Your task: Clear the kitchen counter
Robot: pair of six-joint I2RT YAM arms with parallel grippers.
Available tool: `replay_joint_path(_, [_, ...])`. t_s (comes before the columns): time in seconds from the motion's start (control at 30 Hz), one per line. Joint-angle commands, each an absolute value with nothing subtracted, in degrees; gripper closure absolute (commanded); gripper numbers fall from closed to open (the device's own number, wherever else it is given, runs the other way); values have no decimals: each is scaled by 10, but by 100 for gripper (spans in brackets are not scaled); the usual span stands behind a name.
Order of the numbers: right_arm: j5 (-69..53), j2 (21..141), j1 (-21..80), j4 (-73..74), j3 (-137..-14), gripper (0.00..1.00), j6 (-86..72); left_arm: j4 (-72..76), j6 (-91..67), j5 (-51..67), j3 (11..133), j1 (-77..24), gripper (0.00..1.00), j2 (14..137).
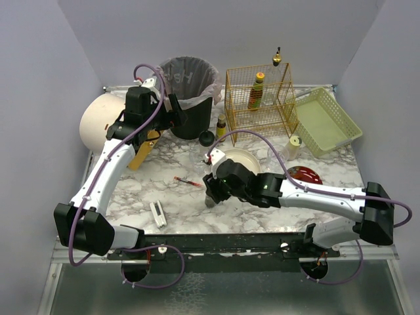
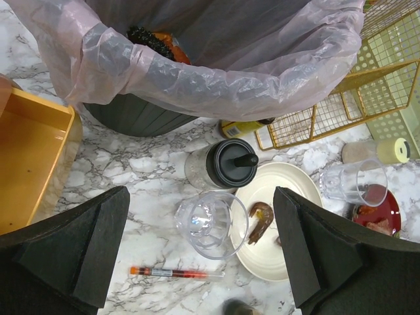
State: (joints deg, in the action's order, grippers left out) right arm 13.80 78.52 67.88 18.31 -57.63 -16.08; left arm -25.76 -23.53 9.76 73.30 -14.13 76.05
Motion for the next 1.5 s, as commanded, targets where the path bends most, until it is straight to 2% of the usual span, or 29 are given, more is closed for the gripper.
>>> replay_joint_path(0.0, [175, 748, 682, 144, -584, 69, -164, -243, -236, 111, 727, -135, 1, 752])
replay_joint_path(0.1, [182, 742, 681, 167, -617, 72, -145, -243, -233, 110, 726, -132, 1, 750])
replay_joint_path(0.27, [236, 768, 663, 294, -742, 96, -103, -247, -229, 109, 728, -128, 1, 748])
replay_joint_path(0.33, [237, 770, 634, 319, -781, 99, -87, -250, -228, 107, 728, -127, 1, 745])
replay_joint_path(0.6, [216, 833, 474, 361, -955, 100, -17, -251, -221, 111, 730, -127, 1, 728])
replay_joint_path(0.83, [240, 922, 382, 337, -1102, 100, 40, -254, -234, 128, 722, -127, 1, 715])
replay_joint_path(1.0, [214, 987, 317, 323, -1183, 100, 49, -255, -244, 109, 703, -127, 1, 692])
replay_joint_path(1.3, [141, 1122, 259, 310, -1333, 100, 43, -252, -253, 97, 689, -127, 1, 666])
replay_joint_path(1.47, [98, 1168, 243, 301, -1370, 100, 31, -256, -248, 91, 689, -127, 1, 654])
